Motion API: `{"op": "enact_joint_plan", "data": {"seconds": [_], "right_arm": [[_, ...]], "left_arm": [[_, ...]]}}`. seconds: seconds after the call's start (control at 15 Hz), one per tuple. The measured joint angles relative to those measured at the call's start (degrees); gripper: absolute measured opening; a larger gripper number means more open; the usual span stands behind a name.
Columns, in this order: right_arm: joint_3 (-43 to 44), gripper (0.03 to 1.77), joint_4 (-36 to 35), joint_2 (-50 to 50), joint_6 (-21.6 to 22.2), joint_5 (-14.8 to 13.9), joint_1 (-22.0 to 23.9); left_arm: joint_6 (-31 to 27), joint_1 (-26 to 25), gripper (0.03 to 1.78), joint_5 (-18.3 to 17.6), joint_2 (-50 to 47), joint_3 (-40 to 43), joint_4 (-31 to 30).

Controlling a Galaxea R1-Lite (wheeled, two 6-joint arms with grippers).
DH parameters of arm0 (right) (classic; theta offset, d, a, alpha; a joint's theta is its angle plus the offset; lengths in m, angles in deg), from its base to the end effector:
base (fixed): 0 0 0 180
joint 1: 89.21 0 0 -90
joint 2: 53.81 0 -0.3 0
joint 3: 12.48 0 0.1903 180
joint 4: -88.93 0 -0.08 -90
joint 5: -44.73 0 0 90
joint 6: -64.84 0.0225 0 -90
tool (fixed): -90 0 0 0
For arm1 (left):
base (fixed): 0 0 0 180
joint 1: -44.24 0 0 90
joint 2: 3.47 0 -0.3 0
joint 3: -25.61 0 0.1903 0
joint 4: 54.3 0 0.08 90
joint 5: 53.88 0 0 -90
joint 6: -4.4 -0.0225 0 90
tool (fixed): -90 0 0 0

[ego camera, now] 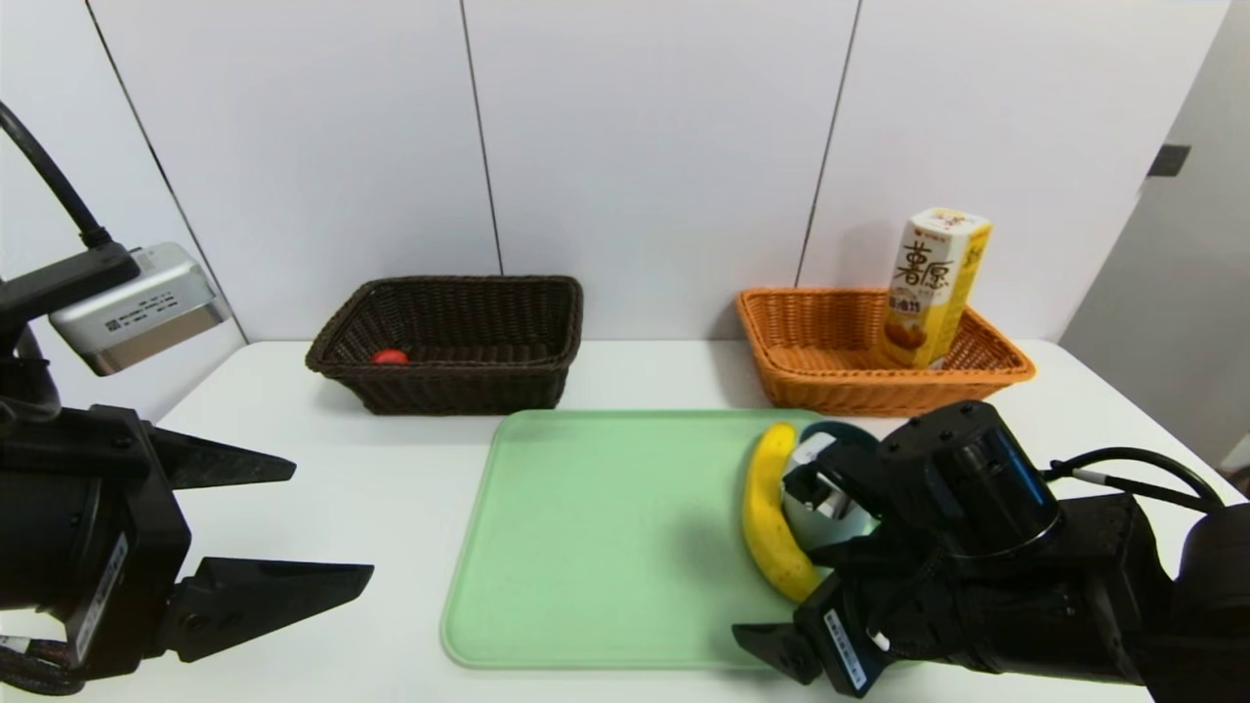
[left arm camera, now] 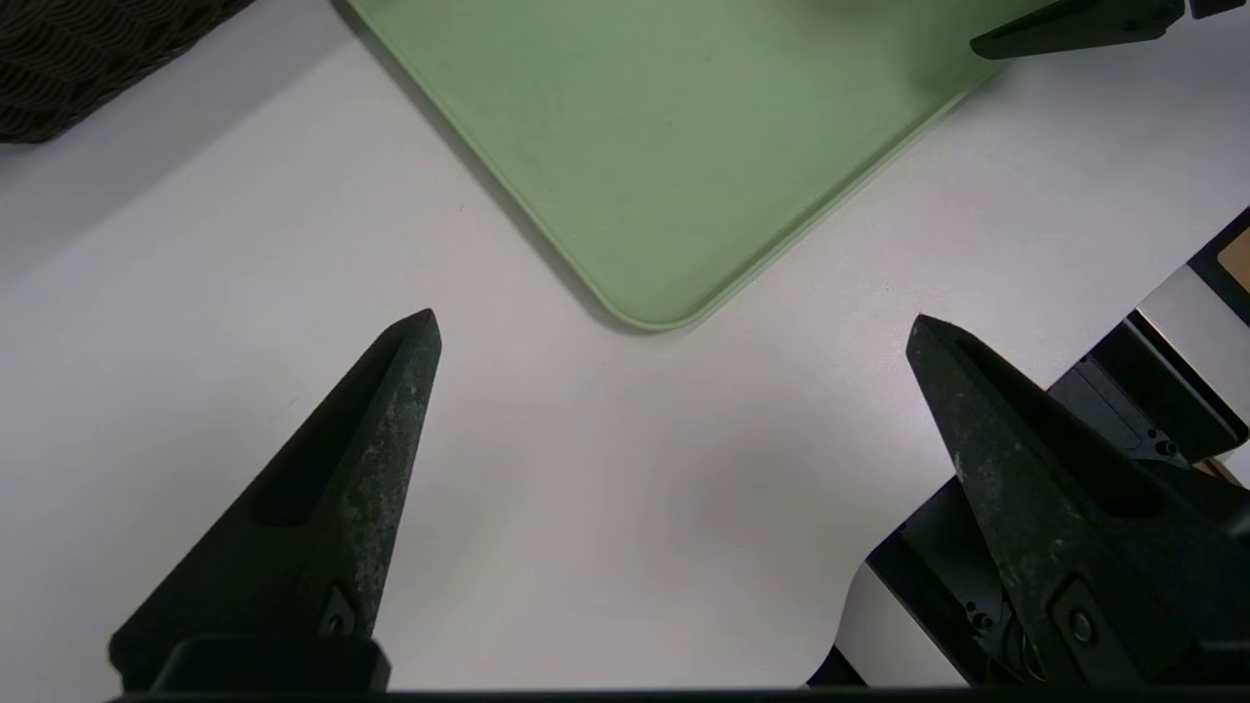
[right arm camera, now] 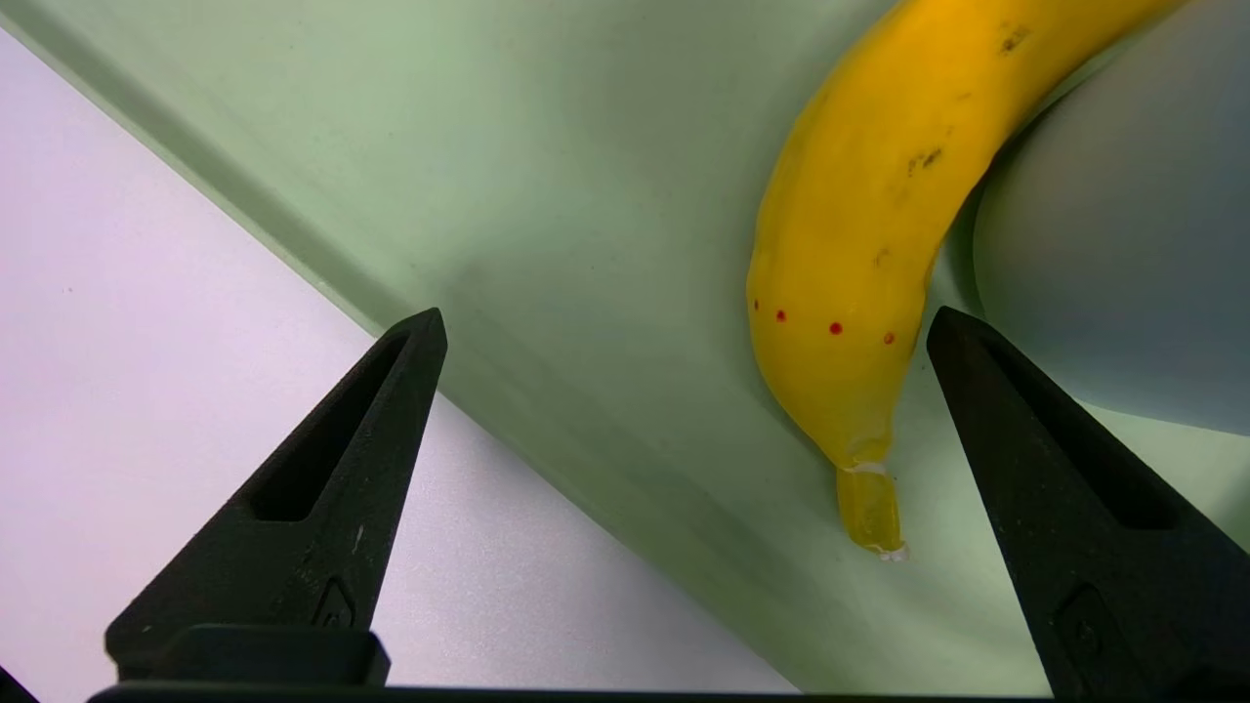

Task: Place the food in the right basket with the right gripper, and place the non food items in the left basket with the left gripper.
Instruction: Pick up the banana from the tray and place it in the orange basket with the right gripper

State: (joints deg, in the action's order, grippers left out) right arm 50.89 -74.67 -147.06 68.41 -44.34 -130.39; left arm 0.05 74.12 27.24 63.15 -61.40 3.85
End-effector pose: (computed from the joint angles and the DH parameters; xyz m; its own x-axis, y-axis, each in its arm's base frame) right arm 0.1901 0.1668 0.1306 0.5094 0.4672 -0.7226 -0.6316 0.7733 0.0547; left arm 0.1198 -0.0728 0.2791 0.6004 -0.5230 -0.6050 0.6366 0.7704 -0.0343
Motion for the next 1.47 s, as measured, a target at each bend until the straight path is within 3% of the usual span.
{"op": "enact_joint_plan", "data": {"seconds": [0.33,0.6,1.47], "right_arm": [[0.2,1.70,-0.4,-1.1,0.0,-0.2,0.0],[-0.6,1.70,-4.5,-2.3,-0.3,-2.6,-0.3],[-1.3,1.70,-4.8,-3.0,-0.4,-2.7,-1.1]], "left_arm": [[-0.3,0.0,1.69,0.0,0.0,0.1,0.0],[-0.5,0.0,1.69,0.0,0.1,0.0,0.0],[-0.5,0.0,1.69,0.0,0.2,0.5,0.0]]}}
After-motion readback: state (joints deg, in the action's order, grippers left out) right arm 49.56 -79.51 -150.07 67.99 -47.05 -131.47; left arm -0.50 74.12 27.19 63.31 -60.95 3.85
